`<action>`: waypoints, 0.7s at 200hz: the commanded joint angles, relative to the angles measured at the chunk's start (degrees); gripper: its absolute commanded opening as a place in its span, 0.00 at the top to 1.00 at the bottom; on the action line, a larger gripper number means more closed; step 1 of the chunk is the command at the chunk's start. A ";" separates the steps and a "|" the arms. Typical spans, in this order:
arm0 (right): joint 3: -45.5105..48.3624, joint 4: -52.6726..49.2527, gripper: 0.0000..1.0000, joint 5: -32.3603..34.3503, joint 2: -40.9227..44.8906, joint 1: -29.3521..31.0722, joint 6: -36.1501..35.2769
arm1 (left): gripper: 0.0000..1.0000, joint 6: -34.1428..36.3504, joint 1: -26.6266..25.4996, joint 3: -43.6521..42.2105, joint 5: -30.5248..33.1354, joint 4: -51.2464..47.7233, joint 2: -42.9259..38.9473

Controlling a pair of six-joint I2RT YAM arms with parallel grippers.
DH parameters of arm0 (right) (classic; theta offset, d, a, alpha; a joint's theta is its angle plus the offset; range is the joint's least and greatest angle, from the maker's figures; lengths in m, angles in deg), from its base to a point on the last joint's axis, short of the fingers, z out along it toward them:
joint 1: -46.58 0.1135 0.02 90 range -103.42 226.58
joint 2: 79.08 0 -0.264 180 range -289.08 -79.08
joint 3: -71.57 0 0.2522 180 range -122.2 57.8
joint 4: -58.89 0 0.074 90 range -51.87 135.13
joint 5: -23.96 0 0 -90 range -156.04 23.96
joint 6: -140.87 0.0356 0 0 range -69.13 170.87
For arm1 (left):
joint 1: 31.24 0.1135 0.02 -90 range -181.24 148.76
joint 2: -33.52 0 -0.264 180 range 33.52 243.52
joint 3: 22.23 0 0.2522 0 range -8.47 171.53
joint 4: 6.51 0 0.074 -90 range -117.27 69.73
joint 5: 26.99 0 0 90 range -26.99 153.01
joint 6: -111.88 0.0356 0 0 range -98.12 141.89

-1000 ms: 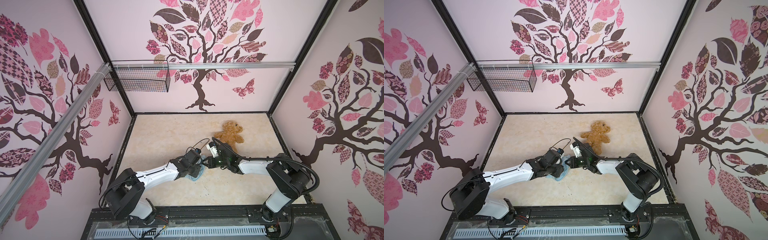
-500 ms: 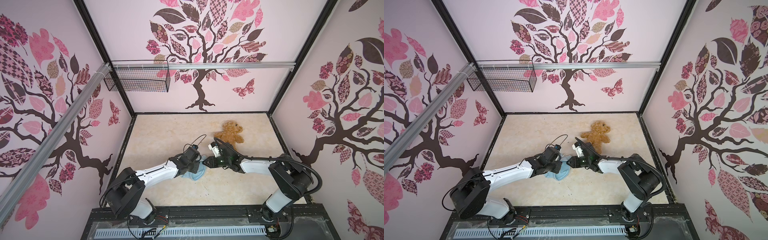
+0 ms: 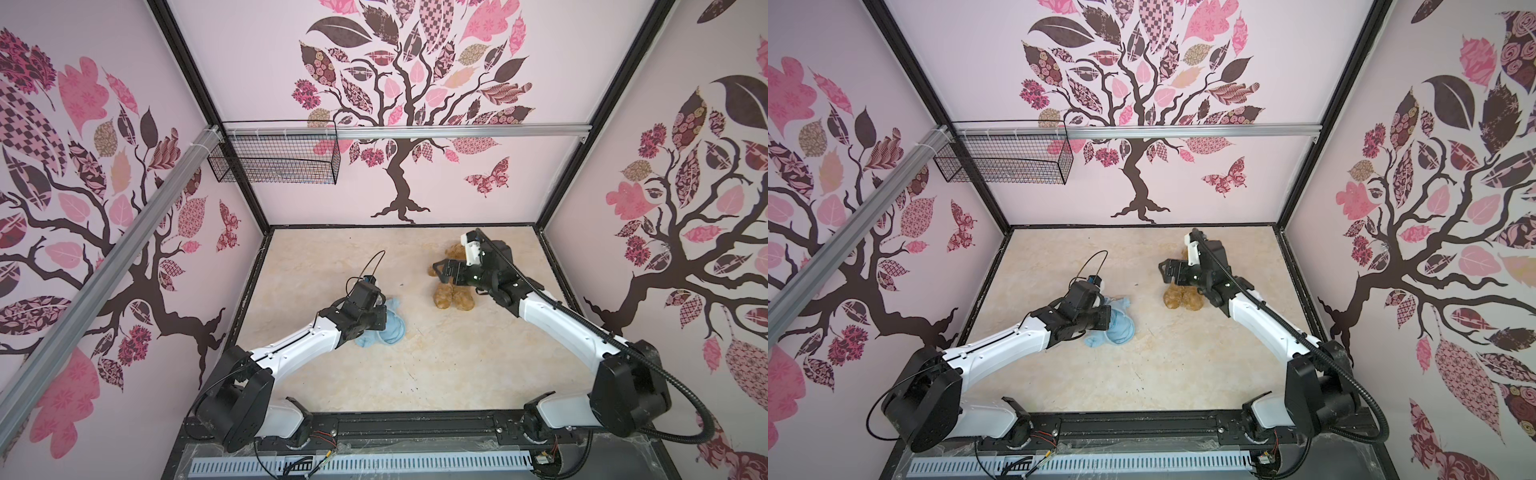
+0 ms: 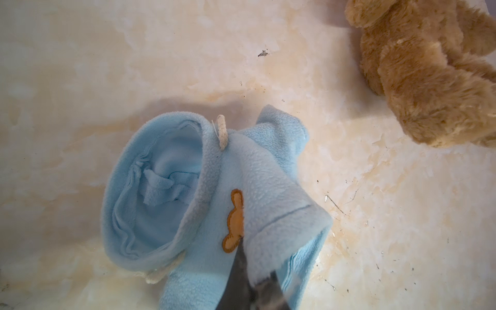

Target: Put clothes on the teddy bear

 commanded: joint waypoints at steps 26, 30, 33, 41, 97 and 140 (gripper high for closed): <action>-16.87 -9.35 0.01 20.55 -19.17 -4.03 -1.65 | 1.00 -0.60 0.30 -0.38 -2.34 0.68 -1.85; -17.93 -9.43 0.00 21.36 -20.60 -4.21 -1.76 | 1.00 -0.54 0.30 -0.39 -2.49 0.70 -1.85; -18.78 -9.55 0.00 21.90 -21.69 -4.35 -1.85 | 1.00 -0.49 0.30 -0.39 -2.56 0.68 -1.82; -21.20 -10.22 0.00 23.40 -24.52 -4.56 -1.81 | 1.00 -0.46 0.30 -0.22 -2.83 0.76 -1.81; -31.70 -14.55 0.00 30.29 -38.01 -4.80 0.12 | 1.00 0.34 0.30 0.67 -5.10 -0.02 -1.17; -35.47 -14.61 0.00 26.55 -43.07 -5.58 3.12 | 1.00 0.62 0.26 0.60 -5.82 0.19 -0.58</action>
